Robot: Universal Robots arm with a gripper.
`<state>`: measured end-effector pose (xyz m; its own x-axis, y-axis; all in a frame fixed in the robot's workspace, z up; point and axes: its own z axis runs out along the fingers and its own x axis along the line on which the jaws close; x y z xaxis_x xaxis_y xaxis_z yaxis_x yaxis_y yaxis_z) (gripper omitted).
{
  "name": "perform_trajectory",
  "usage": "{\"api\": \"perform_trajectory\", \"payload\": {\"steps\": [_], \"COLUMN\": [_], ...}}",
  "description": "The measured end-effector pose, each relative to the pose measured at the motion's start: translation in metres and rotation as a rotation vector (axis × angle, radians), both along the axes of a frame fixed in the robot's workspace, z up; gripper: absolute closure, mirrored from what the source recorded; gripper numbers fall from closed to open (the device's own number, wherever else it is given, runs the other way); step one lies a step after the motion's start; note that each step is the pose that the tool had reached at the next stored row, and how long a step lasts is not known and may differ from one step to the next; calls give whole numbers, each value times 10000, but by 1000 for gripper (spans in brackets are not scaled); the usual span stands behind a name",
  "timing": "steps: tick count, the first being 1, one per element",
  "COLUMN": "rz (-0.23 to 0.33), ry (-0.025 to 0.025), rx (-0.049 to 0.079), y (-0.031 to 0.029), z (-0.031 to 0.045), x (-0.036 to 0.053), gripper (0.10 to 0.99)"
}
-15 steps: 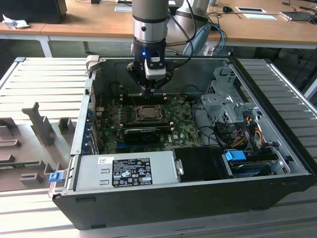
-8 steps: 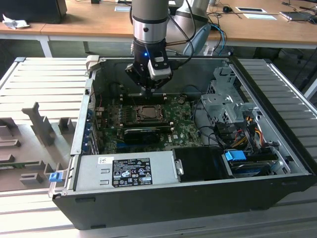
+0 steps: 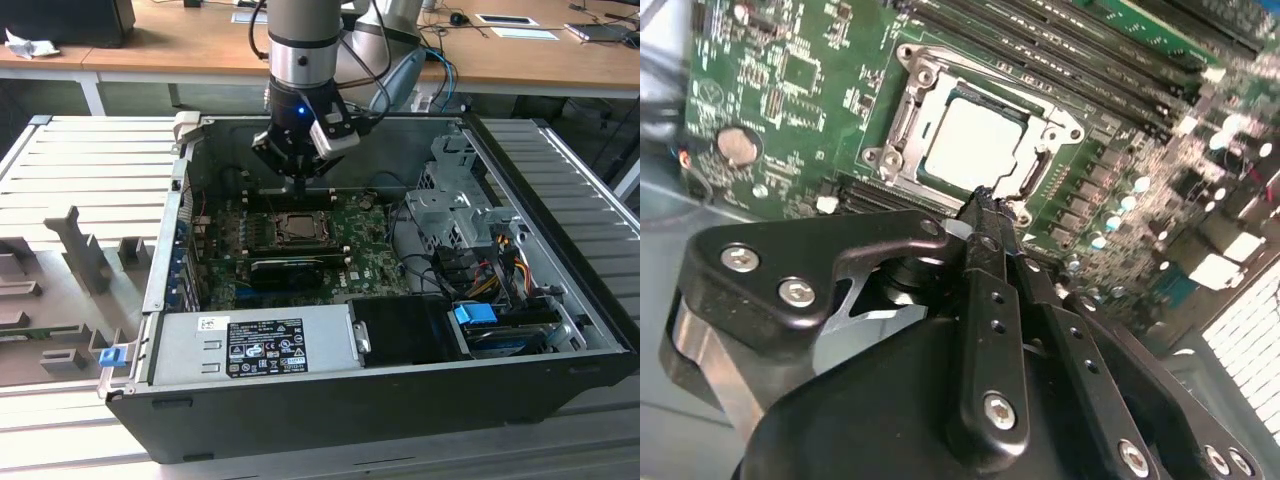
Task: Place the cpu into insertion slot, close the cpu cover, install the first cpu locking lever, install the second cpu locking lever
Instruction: 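Install the first cpu locking lever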
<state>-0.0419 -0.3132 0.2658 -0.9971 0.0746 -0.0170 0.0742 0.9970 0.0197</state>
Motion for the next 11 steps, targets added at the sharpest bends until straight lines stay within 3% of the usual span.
{"api": "perform_trajectory", "payload": {"steps": [7,11], "rz": [1438,1473], "ry": [5,6], "rx": [0,5], "y": [1,0], "z": [-8,-8], "x": [0,-52], "gripper": [980,980]}}
